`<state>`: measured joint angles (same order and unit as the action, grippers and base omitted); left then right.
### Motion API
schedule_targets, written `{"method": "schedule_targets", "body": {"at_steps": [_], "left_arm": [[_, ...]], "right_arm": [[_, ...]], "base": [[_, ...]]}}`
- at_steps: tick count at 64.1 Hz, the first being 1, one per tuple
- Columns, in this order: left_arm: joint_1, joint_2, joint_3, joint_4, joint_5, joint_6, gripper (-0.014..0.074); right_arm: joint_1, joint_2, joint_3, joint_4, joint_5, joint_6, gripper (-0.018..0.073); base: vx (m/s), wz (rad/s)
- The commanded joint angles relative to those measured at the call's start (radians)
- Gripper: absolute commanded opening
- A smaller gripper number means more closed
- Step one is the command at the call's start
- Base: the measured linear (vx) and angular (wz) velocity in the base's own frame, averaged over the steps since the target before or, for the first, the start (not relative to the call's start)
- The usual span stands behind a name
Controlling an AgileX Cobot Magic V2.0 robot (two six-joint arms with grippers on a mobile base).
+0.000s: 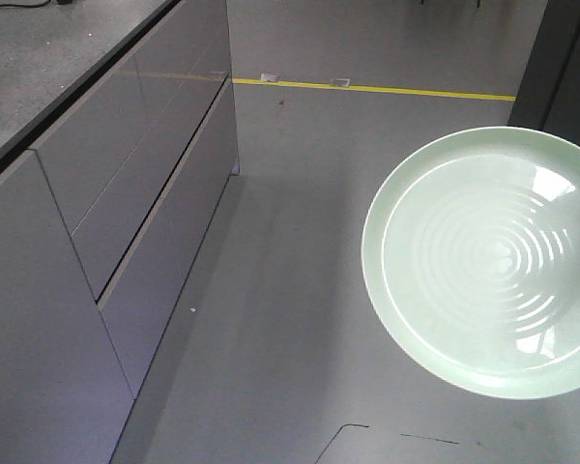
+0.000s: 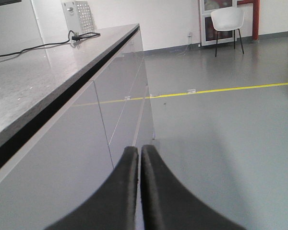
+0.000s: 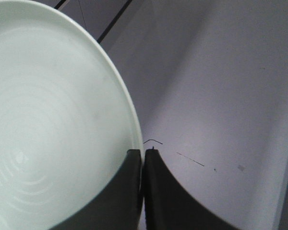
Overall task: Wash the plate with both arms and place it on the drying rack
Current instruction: 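Drive along the aisle carrying the plate in the right gripper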
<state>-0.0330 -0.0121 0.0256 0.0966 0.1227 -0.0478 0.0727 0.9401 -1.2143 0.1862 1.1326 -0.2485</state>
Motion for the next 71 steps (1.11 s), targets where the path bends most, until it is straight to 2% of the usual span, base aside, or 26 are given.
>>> {"method": "schedule_targets", "body": {"at_steps": [1,71], "left_arm": [[-0.006,-0.015,0.026,-0.002,-0.068,-0.011,0.0003],[-0.006,-0.015,0.026,-0.002,-0.068,-0.011,0.0003]], "right_arm": [[-0.007,-0.008,-0.026,0.010,-0.063,0.004,-0.0008],[-0.007,-0.008,-0.026,0.010,-0.063,0.004,-0.0008]], "base": [[0.20,-0.05],[0.19,-0.07]]}}
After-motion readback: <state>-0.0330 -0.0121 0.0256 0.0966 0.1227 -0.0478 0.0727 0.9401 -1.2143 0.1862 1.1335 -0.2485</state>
